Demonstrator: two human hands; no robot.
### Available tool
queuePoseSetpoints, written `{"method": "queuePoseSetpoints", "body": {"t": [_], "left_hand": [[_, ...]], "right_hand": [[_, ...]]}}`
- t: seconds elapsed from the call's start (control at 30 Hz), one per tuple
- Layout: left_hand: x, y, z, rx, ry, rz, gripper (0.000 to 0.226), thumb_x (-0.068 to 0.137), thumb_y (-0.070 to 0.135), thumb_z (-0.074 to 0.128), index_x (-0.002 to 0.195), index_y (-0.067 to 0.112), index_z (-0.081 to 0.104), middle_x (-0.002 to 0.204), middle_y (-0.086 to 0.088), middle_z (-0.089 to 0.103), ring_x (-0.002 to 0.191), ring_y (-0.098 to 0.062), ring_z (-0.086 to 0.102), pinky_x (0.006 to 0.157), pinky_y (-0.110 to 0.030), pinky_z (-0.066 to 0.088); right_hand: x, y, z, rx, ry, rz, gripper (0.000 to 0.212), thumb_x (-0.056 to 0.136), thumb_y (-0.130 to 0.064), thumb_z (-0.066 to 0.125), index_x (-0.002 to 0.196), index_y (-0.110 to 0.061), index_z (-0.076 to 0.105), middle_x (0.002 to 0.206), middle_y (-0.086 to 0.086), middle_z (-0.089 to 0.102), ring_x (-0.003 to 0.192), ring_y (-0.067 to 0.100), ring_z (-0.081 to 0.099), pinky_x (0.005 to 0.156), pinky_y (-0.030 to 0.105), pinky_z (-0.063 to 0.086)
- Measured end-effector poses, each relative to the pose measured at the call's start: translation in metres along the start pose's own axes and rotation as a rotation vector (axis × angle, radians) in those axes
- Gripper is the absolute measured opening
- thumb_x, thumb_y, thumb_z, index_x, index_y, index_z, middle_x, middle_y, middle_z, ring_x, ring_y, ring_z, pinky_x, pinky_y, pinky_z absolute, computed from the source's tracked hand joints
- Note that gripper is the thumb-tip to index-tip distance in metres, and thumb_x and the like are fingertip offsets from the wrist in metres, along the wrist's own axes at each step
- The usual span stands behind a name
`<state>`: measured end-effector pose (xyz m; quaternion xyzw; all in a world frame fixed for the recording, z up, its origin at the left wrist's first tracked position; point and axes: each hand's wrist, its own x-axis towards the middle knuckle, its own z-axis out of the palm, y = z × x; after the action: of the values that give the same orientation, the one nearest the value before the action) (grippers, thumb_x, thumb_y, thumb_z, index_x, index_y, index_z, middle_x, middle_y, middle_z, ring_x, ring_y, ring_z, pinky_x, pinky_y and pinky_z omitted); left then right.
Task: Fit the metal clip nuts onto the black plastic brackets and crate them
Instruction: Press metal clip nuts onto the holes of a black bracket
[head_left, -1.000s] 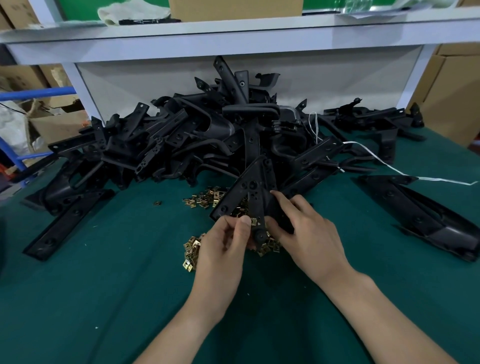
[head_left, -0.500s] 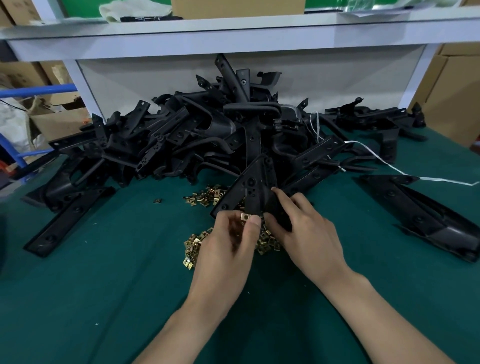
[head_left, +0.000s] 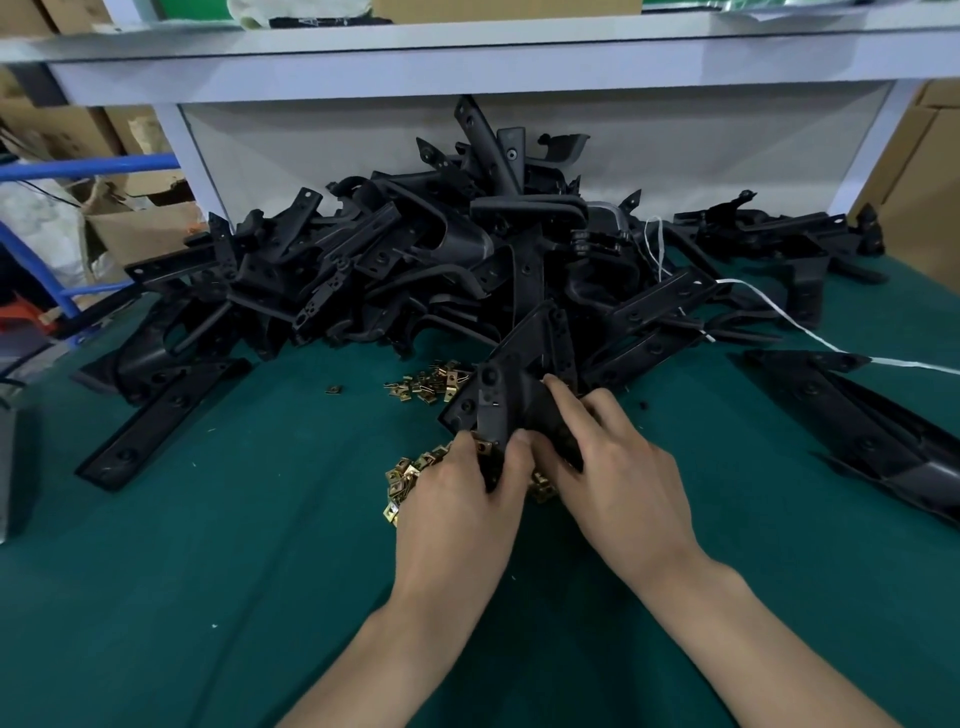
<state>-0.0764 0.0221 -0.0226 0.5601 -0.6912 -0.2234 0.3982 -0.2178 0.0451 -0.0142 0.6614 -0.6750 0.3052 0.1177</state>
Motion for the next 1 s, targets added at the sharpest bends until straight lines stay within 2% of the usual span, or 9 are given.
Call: {"method": "queuePoseSetpoints", "body": {"t": [0.13,0.47,0.6,0.7,1.0], "left_hand": [[0.0001,-0.0024,0.0004,0.013,-0.011,0.0,0.052,0.091,0.068,0.041,0.066,0.023,0.044,0.045,0.006,0.048,0.062,-0.004,0.056,0.044,-0.026,0.025],[-0.0012,-0.0039,-0.0007,0.035,-0.005,0.053,0.053,0.091,0.069,0.037,0.065,0.022,0.04,0.044,0.006,0.043,0.057,-0.006,0.053,0.042,-0.023,0.021],[-0.0012,-0.0038,-0.0002,0.026,0.005,0.065,0.052,0.091,0.067,0.038,0.063,0.023,0.039,0.043,0.007,0.041,0.056,-0.005,0.054,0.042,-0.023,0.03],[-0.0008,-0.0051,0.0,0.039,0.005,0.071,0.051,0.092,0.065,0.04,0.063,0.024,0.04,0.043,0.007,0.041,0.057,-0.005,0.054,0.041,-0.021,0.021],[-0.0015,-0.0055,0.0002,0.034,0.015,0.084,0.048,0.093,0.064,0.042,0.062,0.027,0.036,0.041,0.009,0.039,0.052,-0.004,0.052,0.041,-0.019,0.019]], "right_hand": [[-0.0001,-0.0002,-0.0007,0.004,0.0,-0.002,0.054,0.093,-0.045,0.061,0.14,-0.017,0.056,0.098,-0.004,0.056,0.058,0.015,0.058,0.039,0.025,0.037],[-0.0002,-0.0005,-0.0011,-0.008,0.011,-0.011,0.053,0.093,-0.044,0.061,0.139,-0.017,0.057,0.096,-0.004,0.056,0.056,0.013,0.056,0.041,0.022,0.031],[0.0001,0.0004,-0.0007,-0.006,0.011,-0.02,0.053,0.093,-0.043,0.063,0.139,-0.017,0.057,0.096,-0.004,0.055,0.055,0.012,0.053,0.041,0.022,0.031],[0.0003,0.0003,-0.0008,0.003,0.009,-0.022,0.053,0.093,-0.043,0.061,0.139,-0.017,0.056,0.096,-0.004,0.055,0.056,0.012,0.054,0.04,0.023,0.034],[0.0003,0.0001,-0.001,0.0,0.01,-0.016,0.051,0.093,-0.044,0.061,0.138,-0.018,0.057,0.097,-0.005,0.055,0.057,0.013,0.056,0.041,0.022,0.034]]}}
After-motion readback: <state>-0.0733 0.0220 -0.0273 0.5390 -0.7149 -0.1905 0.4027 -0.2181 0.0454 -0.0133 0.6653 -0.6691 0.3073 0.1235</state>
